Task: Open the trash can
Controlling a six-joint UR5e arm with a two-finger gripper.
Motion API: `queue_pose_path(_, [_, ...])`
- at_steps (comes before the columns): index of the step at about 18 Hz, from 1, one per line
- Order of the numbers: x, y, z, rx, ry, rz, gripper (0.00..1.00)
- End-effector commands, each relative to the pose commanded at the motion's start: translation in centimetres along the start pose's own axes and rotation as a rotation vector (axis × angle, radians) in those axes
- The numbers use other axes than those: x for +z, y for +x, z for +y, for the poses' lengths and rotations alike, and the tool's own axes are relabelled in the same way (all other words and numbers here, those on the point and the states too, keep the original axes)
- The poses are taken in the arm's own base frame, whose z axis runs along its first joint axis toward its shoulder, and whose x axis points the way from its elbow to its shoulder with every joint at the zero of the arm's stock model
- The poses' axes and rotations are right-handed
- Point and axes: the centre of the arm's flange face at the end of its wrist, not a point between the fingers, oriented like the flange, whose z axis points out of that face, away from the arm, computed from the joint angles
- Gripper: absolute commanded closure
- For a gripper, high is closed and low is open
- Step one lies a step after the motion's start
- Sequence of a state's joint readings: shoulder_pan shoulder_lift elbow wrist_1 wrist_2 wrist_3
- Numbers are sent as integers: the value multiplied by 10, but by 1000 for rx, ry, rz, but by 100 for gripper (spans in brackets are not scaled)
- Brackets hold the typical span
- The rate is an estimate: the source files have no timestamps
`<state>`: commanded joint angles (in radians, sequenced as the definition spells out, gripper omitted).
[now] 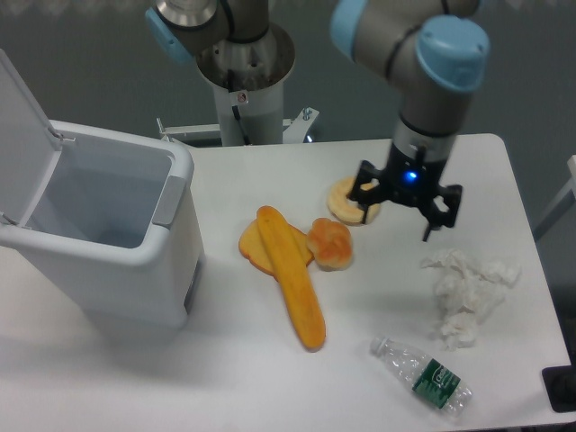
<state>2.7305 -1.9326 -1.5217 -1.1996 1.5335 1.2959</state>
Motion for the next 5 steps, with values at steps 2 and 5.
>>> queue_pose_path(2, [18, -8, 2, 29, -43, -2, 0])
queue_pose_path(5, [31, -13, 0, 32, -44, -2, 0])
